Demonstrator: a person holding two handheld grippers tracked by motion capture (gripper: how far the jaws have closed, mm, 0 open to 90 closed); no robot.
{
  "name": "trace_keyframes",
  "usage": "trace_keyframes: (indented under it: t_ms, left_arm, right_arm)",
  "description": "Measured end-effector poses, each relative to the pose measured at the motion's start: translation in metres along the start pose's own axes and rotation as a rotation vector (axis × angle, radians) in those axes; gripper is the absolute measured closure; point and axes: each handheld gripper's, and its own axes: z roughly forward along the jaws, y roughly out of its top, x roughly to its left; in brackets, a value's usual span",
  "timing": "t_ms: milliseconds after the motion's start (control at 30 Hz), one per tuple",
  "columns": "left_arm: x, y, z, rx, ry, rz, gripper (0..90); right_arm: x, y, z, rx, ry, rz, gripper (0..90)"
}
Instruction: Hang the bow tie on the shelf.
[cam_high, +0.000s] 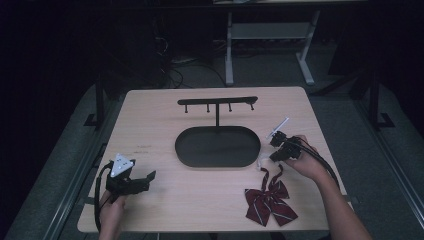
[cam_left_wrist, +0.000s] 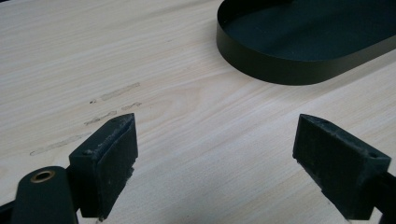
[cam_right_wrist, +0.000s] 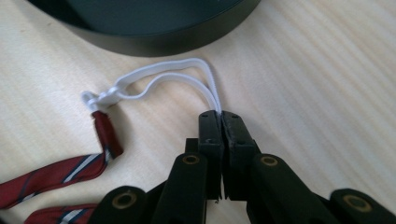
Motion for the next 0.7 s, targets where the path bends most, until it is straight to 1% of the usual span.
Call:
trace_keyframes:
  t_ms: [67,267,400,533,633,700]
  left_arm:
    - [-0.001,0.0,0.0,-0.001,-0.002,0.0,13.5]
    - [-0.001,0.0,0.001,0.001,-0.001,0.002,13.5]
    - [-0.001,0.0,0.001,0.003,-0.001,0.006,13.5]
    - [-0.001,0.0,0.002,0.003,-0.003,0.004,13.5]
    - [-0.002,0.0,0.002,0.005,-0.004,0.014,13.6]
    - [-0.002,0.0,0.001,0.006,-0.004,0.012,13.6]
  right_arm:
    - [0.0,-0.001,-0.001,0.002,-0.001,0.0,87.8]
    - [0.001,-0.006,-0.009,-0.017,0.021,0.0,88.1]
    - [0.004,-0.008,-0.019,-0.056,0.032,-0.005,88.1]
    - [0.01,-0.009,-0.027,-0.075,0.037,-0.024,88.1]
    - [0.014,-0.009,-0.033,-0.083,0.041,-0.037,88.1]
    - [0.017,-0.009,-0.036,-0.094,0.047,-0.047,88.1]
